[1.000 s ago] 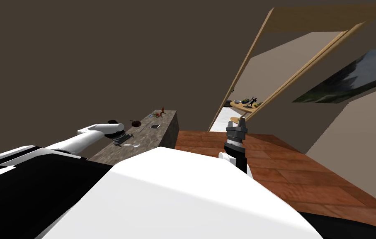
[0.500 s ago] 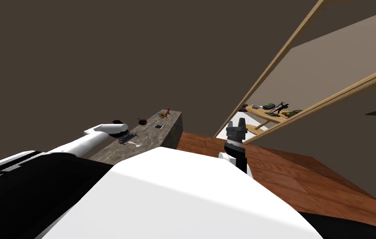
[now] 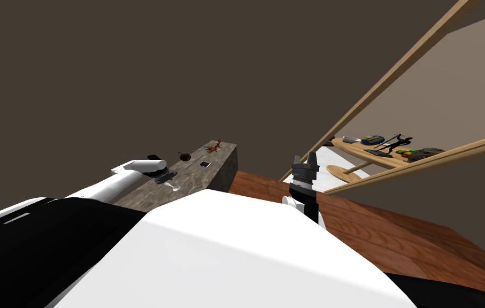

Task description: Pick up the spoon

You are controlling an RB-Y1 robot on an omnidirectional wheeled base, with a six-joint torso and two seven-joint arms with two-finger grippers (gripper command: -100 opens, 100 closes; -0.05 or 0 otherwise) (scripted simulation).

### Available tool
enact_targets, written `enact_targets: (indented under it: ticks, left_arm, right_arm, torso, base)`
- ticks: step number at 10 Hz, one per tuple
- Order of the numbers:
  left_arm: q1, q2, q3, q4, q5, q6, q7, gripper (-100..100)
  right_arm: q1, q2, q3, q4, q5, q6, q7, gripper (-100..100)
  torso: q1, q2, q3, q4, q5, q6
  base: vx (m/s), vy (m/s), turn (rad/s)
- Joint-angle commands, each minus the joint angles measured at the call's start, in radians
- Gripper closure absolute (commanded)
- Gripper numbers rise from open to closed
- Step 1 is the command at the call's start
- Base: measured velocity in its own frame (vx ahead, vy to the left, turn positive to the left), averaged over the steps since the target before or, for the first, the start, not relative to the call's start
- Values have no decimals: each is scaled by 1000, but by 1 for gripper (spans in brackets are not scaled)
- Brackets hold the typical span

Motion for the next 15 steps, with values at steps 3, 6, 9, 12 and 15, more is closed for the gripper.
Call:
enact_targets:
  ticks: [3, 6, 9, 12, 15]
  left_arm:
    - [0, 0, 0, 0, 0, 0, 0, 100]
    - [-13, 5, -1, -13, -4, 43, -21, -100]
    - [-15, 9, 9, -24, -1, 98, -44, -100]
    - [13, 14, 39, 7, 13, 139, -36, -100]
    - [38, 21, 37, 66, 50, 140, 3, -100]
  right_arm:
    - [0, 0, 0, 0, 0, 0, 0, 0]
    - [0, 0, 0, 0, 0, 0, 0, 0]
    - [0, 0, 0, 0, 0, 0, 0, 0]
    - [0, 0, 0, 0, 0, 0, 0, 0]
    - [0, 0, 0, 0, 0, 0, 0, 0]
  torso:
    - [0, 1, 1, 0, 0, 0]
    - [3, 2, 1, 0, 0, 1]
    - [5, 2, 1, 0, 1, 0]
    - [1, 1, 0, 0, 0, 0]
    - [0, -1, 0, 0, 0, -1]
  base:
    - [0, 0, 0]
    - [-5, 32, -56]
    - [-1, 56, -64]
    - [16, 3, -26]
    - [48, -4, 73]
